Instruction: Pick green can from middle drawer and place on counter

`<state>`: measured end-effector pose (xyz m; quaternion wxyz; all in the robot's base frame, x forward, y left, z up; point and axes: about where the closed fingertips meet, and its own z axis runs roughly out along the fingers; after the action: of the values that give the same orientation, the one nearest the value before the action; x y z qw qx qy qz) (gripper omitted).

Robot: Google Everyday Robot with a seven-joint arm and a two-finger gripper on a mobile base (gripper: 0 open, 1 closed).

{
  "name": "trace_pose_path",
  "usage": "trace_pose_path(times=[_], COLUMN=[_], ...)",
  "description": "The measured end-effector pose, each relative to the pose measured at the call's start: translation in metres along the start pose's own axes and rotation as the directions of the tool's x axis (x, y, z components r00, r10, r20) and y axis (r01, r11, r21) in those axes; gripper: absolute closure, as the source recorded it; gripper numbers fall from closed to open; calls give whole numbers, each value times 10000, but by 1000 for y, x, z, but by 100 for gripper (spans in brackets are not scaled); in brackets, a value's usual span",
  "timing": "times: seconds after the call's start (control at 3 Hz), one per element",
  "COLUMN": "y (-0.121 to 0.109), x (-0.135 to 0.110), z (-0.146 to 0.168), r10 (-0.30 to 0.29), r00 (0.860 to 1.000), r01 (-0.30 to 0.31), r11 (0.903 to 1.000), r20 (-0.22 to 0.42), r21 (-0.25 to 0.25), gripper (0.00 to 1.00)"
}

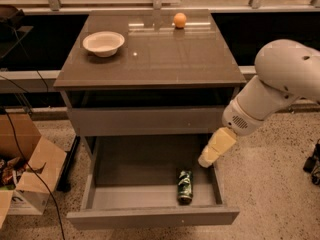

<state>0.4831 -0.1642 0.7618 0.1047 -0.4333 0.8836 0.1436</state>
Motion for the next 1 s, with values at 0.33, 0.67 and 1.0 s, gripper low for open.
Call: trace_pose_path(times=[0.33,0.67,1.0], y=[0,-1,-5], x=[-5,-3,-12], z=[36,43,66], r10=[-105,-210,104], r00=[9999,9997,9998], r01=[121,225,-78], r11=[9915,9890,9878], r20=[126,115,158], r21=[-1293,-1464,-1552], gripper=[0,0,0])
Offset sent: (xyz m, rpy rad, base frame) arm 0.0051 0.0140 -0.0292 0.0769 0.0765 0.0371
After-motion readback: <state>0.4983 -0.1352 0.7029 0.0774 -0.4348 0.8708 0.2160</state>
